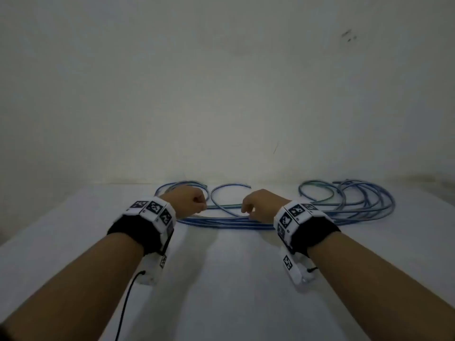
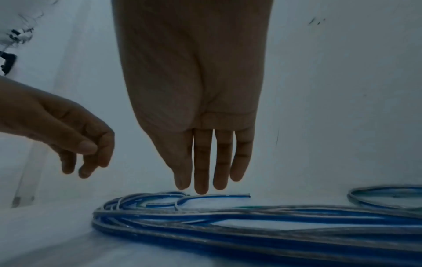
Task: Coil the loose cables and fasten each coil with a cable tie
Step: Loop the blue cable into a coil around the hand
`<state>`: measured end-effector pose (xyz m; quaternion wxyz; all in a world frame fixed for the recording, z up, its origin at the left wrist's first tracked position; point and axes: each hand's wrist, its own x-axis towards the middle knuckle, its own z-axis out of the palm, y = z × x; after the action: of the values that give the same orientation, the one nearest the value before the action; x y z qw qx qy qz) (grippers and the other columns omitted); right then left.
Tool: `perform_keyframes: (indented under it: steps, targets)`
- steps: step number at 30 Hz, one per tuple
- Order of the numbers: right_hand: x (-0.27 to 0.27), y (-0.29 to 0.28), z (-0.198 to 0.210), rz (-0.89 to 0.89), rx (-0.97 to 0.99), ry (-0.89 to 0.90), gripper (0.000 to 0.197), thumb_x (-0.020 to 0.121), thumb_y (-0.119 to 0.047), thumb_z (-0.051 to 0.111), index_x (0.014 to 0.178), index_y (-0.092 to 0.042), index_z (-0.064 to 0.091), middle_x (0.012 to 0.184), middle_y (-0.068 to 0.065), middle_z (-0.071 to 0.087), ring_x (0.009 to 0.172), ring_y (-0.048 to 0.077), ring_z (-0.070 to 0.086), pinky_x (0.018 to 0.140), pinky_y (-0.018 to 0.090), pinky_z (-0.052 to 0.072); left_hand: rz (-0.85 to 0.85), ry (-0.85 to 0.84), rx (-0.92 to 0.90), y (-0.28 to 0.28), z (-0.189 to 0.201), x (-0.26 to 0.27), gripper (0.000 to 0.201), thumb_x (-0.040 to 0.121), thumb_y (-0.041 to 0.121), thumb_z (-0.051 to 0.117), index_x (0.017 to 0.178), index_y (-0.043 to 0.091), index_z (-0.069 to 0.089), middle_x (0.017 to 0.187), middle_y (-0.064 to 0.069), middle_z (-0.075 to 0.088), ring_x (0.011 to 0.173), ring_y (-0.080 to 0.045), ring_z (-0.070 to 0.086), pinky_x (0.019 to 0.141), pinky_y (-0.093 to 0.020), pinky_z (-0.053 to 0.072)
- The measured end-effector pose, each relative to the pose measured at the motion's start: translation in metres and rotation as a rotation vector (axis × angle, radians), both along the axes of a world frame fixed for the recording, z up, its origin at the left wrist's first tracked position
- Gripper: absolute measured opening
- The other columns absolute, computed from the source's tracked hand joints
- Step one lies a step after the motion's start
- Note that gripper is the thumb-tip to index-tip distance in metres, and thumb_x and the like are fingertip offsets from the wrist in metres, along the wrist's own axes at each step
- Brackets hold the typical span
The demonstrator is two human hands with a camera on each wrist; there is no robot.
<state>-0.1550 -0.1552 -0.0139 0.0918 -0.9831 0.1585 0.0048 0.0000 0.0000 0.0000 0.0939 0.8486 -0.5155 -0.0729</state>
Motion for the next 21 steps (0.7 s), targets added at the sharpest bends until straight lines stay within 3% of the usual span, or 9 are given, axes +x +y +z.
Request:
perform_keyframes:
  steps: [4, 7, 10, 13, 16, 19, 21]
  targets:
    - [0.019, -0.011, -0.010, 0.056, -0.013, 0.104, 0.035, 0.092, -0.009, 0.054, 0.127, -0.007, 0.055, 0.130, 0.009, 0.055, 0.119, 0.023, 0.050, 0.097, 0.027, 0.038, -0.023, -0.051, 0.118, -0.034, -0.012, 0.004, 0.022, 0.093, 0.031, 0.050, 0.104, 0.014, 0.059, 0.102, -0.002, 0.059, 0.091, -0.016, 0.051, 0.076, -0.024, 0.036]
    - [0.030, -0.021, -0.022, 0.103, -0.045, 0.133, 0.028, 0.090, -0.012, 0.058, 0.117, -0.008, 0.062, 0.121, 0.010, 0.060, 0.111, 0.025, 0.054, 0.087, 0.027, 0.041, -0.051, -0.062, 0.231, -0.058, -0.016, 0.006, 0.027, 0.092, 0.035, 0.051, 0.110, 0.016, 0.059, 0.115, -0.002, 0.060, 0.106, -0.019, 0.054, 0.088, -0.028, 0.042]
    - [0.031, -0.031, -0.029, 0.138, -0.026, 0.051, 0.017, 0.087, -0.013, 0.062, 0.102, -0.007, 0.069, 0.107, 0.009, 0.067, 0.099, 0.023, 0.059, 0.078, 0.025, 0.041, -0.074, -0.032, 0.320, -0.073, -0.017, 0.009, 0.029, 0.089, 0.041, 0.054, 0.104, 0.017, 0.062, 0.107, -0.001, 0.064, 0.099, -0.017, 0.057, 0.093, -0.032, 0.045]
    - [0.023, -0.043, -0.027, 0.115, 0.107, -0.097, 0.013, 0.086, -0.013, 0.062, 0.094, -0.005, 0.071, 0.098, 0.007, 0.069, 0.087, 0.016, 0.059, 0.074, 0.020, 0.041, -0.111, 0.039, 0.342, -0.076, -0.018, 0.014, 0.028, 0.088, 0.046, 0.055, 0.089, 0.019, 0.062, 0.089, 0.003, 0.065, 0.085, -0.013, 0.057, 0.090, -0.031, 0.046]
    - [0.011, -0.056, -0.020, 0.023, 0.226, -0.249, 0.014, 0.090, -0.014, 0.059, 0.095, -0.007, 0.069, 0.090, 0.000, 0.062, 0.082, 0.009, 0.052, 0.069, 0.016, 0.037, -0.140, 0.060, 0.271, -0.069, -0.017, 0.020, 0.025, 0.090, 0.039, 0.055, 0.090, 0.016, 0.061, 0.083, 0.003, 0.064, 0.081, -0.013, 0.057, 0.080, -0.027, 0.044]
    - [-0.002, -0.063, -0.012, -0.077, 0.356, -0.411, 0.012, 0.092, -0.013, 0.055, 0.093, -0.009, 0.066, 0.087, 0.001, 0.060, 0.079, 0.015, 0.056, 0.070, 0.020, 0.044, -0.130, 0.000, 0.145, -0.053, -0.011, 0.027, 0.018, 0.093, 0.034, 0.051, 0.082, 0.021, 0.057, 0.077, 0.004, 0.059, 0.078, -0.017, 0.054, 0.070, -0.026, 0.038]
    - [-0.011, -0.064, -0.006, -0.138, 0.389, -0.505, 0.013, 0.094, -0.011, 0.051, 0.093, -0.008, 0.063, 0.089, 0.006, 0.060, 0.079, 0.020, 0.059, 0.073, 0.028, 0.047, -0.074, 0.025, 0.048, -0.039, -0.005, 0.032, 0.022, 0.095, 0.032, 0.048, 0.092, 0.013, 0.059, 0.080, 0.000, 0.058, 0.079, -0.020, 0.054, 0.068, -0.026, 0.039]
